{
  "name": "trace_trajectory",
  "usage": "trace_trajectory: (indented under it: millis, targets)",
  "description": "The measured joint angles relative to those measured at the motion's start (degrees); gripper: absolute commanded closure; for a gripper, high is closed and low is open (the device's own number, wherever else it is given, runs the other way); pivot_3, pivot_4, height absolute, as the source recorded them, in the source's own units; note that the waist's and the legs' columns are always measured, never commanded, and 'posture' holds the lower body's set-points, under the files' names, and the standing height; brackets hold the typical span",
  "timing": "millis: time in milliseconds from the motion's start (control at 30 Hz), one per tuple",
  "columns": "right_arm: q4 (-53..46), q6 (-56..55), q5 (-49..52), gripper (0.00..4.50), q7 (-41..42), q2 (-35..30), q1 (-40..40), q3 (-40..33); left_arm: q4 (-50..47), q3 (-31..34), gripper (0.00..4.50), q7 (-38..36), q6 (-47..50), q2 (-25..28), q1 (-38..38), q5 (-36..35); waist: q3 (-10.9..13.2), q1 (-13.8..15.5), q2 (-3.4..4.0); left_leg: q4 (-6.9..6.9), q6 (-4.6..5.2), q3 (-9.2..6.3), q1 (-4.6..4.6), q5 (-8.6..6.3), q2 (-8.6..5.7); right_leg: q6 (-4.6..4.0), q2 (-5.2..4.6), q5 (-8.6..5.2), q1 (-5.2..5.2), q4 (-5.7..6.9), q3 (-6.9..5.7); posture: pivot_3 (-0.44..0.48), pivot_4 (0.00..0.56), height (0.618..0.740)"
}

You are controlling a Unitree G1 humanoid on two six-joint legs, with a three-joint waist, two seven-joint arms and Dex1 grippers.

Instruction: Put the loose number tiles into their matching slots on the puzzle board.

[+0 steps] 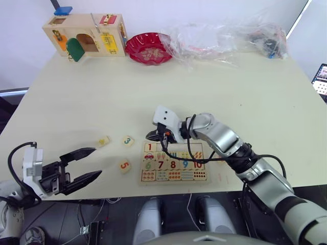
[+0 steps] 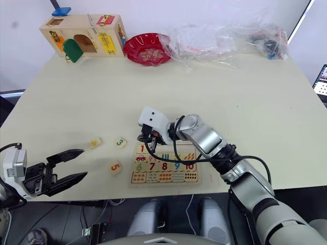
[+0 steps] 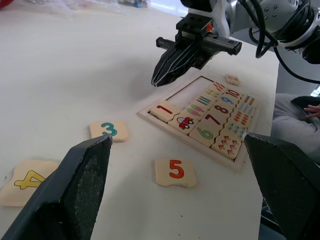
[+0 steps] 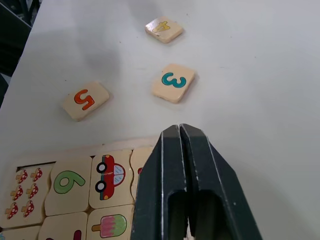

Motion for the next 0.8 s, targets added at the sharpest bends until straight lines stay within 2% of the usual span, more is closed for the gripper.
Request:
trace_trajectory:
  millis: [633, 800]
  targets:
    - [4.41, -7.32, -7.01, 4.46, 2.18, 2.26, 4.26, 1.36, -0.05, 0.00, 0.00, 0.23, 0.26, 0.00, 0.00, 0.00, -0.01, -0.04, -0.01, 0.00, -0.03, 0.00, 0.11, 0.02, 0.00, 0.00, 0.00, 0.00, 0.04, 0.04, 0.01, 0.000, 0.150, 0.740]
    - [6.67, -11.49, -9.61, 4.46, 1.75, 2.68, 4.58, 2.18, -0.07, 0.00, 0.00, 0.41, 0.38, -0.01, 0.01, 0.01, -0.23, -0.04, 0.24, 0.00, -0.10, -0.03, 0.29, 0.06, 0.00, -0.01, 0.01, -0.01, 0.17, 0.09, 0.01, 0.000, 0.150, 0.740]
